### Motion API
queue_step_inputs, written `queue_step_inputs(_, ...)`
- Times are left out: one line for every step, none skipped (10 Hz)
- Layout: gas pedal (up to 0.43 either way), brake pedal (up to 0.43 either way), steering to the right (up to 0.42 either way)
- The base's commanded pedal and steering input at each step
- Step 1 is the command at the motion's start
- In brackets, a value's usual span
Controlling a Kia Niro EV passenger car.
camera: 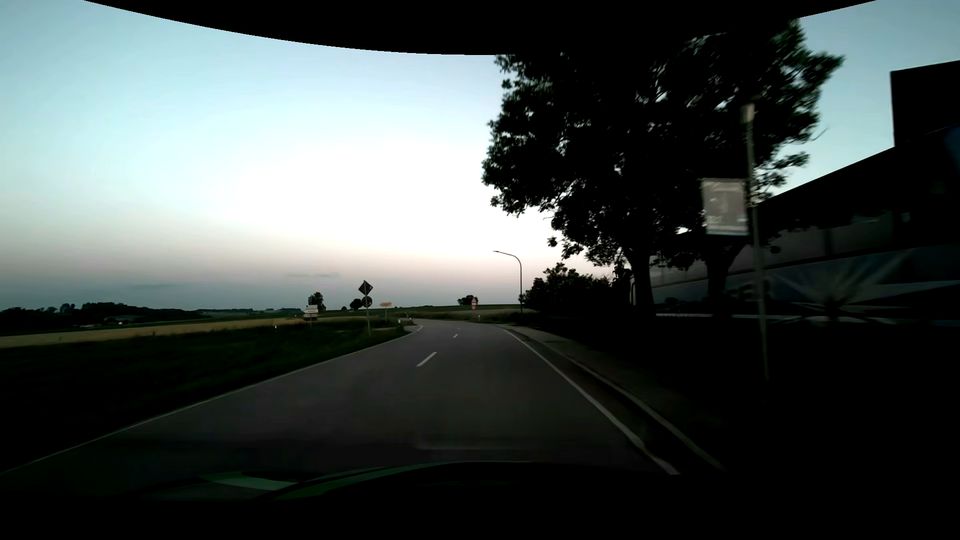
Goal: Follow the waypoints while adhering to traffic rules and regulations
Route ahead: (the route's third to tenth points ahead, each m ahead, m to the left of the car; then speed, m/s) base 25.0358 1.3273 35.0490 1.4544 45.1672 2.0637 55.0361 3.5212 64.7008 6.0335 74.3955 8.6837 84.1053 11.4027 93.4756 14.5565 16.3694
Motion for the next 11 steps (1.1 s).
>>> queue_step_inputs(0.157,0.000,-0.004)
queue_step_inputs(0.138,0.000,-0.003)
queue_step_inputs(0.130,0.000,-0.004)
queue_step_inputs(0.118,0.000,-0.005)
queue_step_inputs(0.110,0.000,-0.006)
queue_step_inputs(0.098,0.000,-0.007)
queue_step_inputs(0.098,0.000,-0.008)
queue_step_inputs(0.098,0.000,-0.009)
queue_step_inputs(0.087,0.000,-0.010)
queue_step_inputs(0.087,0.000,-0.011)
queue_step_inputs(0.087,0.000,-0.014)
